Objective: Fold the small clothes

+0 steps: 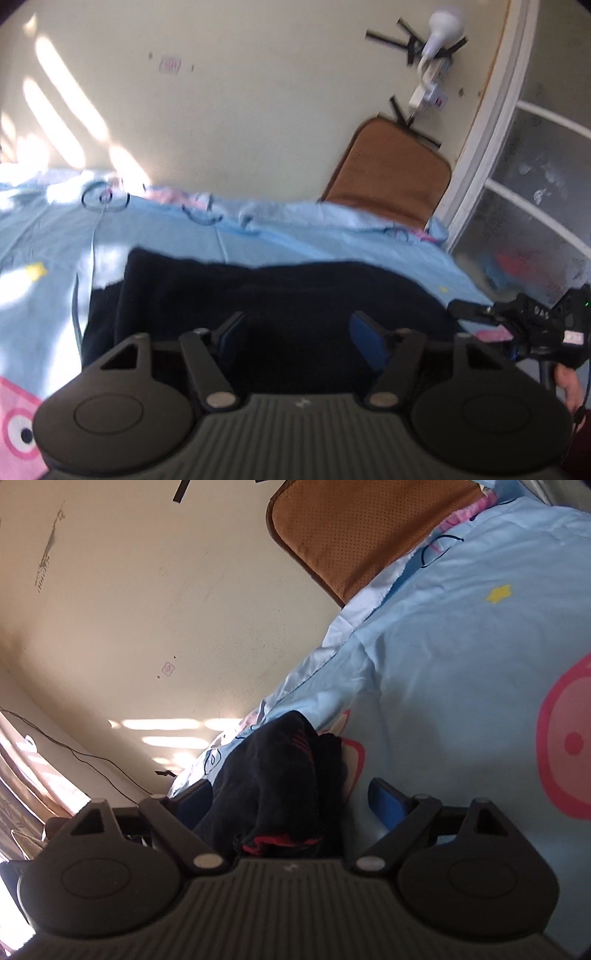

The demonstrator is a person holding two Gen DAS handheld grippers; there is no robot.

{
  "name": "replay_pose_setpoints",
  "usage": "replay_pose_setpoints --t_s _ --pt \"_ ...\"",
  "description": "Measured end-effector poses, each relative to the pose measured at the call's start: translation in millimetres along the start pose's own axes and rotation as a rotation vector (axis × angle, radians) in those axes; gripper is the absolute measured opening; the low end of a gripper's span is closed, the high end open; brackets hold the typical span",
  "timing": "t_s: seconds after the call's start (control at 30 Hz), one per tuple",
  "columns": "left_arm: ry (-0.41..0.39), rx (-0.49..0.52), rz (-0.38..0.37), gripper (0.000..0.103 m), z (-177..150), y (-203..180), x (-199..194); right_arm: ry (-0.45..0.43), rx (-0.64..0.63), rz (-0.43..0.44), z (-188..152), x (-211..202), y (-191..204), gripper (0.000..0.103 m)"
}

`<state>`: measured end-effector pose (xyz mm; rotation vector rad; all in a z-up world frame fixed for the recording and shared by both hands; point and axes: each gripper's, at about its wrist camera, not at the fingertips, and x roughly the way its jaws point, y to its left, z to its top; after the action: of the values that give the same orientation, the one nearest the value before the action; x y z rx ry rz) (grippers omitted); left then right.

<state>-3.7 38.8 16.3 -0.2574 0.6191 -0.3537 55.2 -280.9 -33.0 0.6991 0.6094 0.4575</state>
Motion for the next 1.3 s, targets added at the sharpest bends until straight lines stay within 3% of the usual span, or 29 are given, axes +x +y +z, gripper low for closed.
replay_pose_setpoints --t_s 0.03,0.1,0.13,0.17,0.23,0.3,0.4,0.5,0.63,0.8,0.93,1.03,1.2,1.27,1.3 --pt "0.013 0.003 0.028 0.045 -4.6 3.0 7.3 0.027 -0.023 -0.009 -2.8 7.9 4.6 0.082" --pt "-0.006 0.016 0.030 0.044 -8.3 5.1 6.1 0.048 -0.130 -0.072 -13.3 21.0 20.9 0.072" --pt "0.000 0.004 0.027 0.043 -7.1 6.3 5.3 0.058 -0.171 -0.095 -17.0 26.0 27.7 0.059" --pt "0.009 -0.009 0.021 0.043 -5.1 7.5 3.5 0.067 -0.179 -0.118 -17.9 30.7 32.8 0.055" --pt "0.025 -0.051 -0.008 0.043 1.9 12.4 -4.3 0.064 -0.163 -0.109 -15.4 31.7 37.0 0.038" --pt "0.013 -0.090 -0.065 0.044 11.1 19.3 -15.6 0.020 -0.213 -0.088 -12.9 24.0 51.8 0.031" --pt "-0.042 -0.132 -0.158 0.054 34.2 27.6 -38.9 -0.033 -0.357 -0.056 -16.4 18.2 87.0 0.029" --pt "-0.095 -0.143 -0.222 0.077 58.1 28.3 -55.5 -0.043 -0.585 -0.040 -32.0 32.0 128.9 0.029" --pt "-0.111 -0.091 -0.213 0.094 75.1 20.6 -58.7 0.000 -0.812 -0.013 -64.4 59.4 171.0 0.030" --pt "-0.059 -0.108 -0.124 0.094 66.7 38.0 -46.7 0.085 -0.969 0.042 -98.6 98.8 193.2 0.029" --pt "-0.009 -0.182 -0.062 0.090 51.5 68.9 -36.7 0.121 -1.007 0.062 -110.7 120.0 196.1 0.023" --pt "0.003 -0.199 -0.076 0.086 45.5 80.8 -33.2 0.135 -1.038 0.065 -113.5 132.4 194.3 0.023" --pt "0.006 -0.156 -0.121 0.089 53.4 68.2 -20.2 0.117 -1.051 0.075 -112.6 129.5 190.4 0.023" --pt "0.015 -0.121 -0.104 0.073 58.9 57.3 -8.7 0.105 -1.042 0.084 -109.3 123.6 186.1 0.023" --pt "0.028 -0.119 -0.102 0.056 61.1 55.4 -3.6 0.095 -1.044 0.086 -107.9 121.0 184.4 0.022"
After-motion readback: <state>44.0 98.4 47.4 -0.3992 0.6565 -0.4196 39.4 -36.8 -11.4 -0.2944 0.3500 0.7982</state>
